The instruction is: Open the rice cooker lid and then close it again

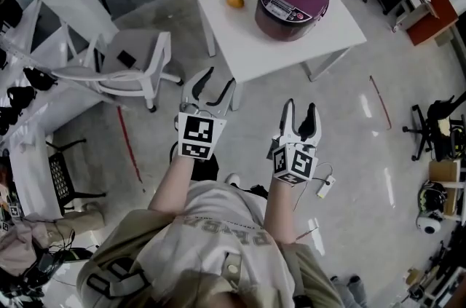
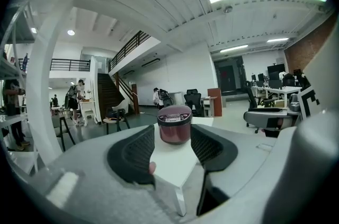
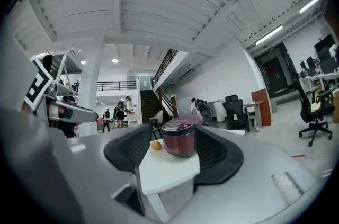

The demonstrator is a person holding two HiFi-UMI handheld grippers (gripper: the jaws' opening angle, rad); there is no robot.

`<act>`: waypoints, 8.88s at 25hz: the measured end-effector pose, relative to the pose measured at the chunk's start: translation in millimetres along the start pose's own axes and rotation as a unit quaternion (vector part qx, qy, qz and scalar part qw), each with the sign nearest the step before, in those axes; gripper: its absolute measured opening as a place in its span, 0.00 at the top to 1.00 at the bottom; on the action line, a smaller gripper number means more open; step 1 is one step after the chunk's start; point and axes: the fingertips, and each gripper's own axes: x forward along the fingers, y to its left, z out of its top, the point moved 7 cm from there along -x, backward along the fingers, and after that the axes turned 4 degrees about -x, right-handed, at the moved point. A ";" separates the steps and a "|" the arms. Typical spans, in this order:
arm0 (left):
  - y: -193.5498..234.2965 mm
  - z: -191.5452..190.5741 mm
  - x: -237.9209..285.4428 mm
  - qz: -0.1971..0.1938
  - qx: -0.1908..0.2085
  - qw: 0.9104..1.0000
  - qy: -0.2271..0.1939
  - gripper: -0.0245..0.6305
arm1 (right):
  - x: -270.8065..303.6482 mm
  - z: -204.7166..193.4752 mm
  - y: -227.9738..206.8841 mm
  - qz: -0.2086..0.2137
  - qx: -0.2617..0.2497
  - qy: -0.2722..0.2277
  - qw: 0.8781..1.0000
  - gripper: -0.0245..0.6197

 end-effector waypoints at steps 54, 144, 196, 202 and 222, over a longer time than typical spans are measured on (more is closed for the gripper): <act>101.8 6.5 267.7 -0.171 0.000 0.985 0.029 0.62 | 222.0 -21.3 8.7 -0.093 0.007 0.018 0.996 0.60; 26.5 -14.7 423.7 -0.427 0.483 0.745 0.170 0.43 | 392.2 -54.7 9.5 0.286 -0.335 0.386 0.811 0.44; 23.6 -16.6 426.5 -0.417 0.490 0.743 0.183 0.43 | 407.5 -39.0 8.9 0.296 -0.267 0.454 0.797 0.44; 24.8 -16.9 431.0 -0.421 0.489 0.740 0.186 0.43 | 412.4 -38.9 7.4 0.290 -0.255 0.449 0.806 0.43; 34.2 -18.0 434.3 -0.455 0.437 0.760 0.158 0.44 | 408.5 -50.0 8.7 0.253 -0.263 0.397 0.842 0.43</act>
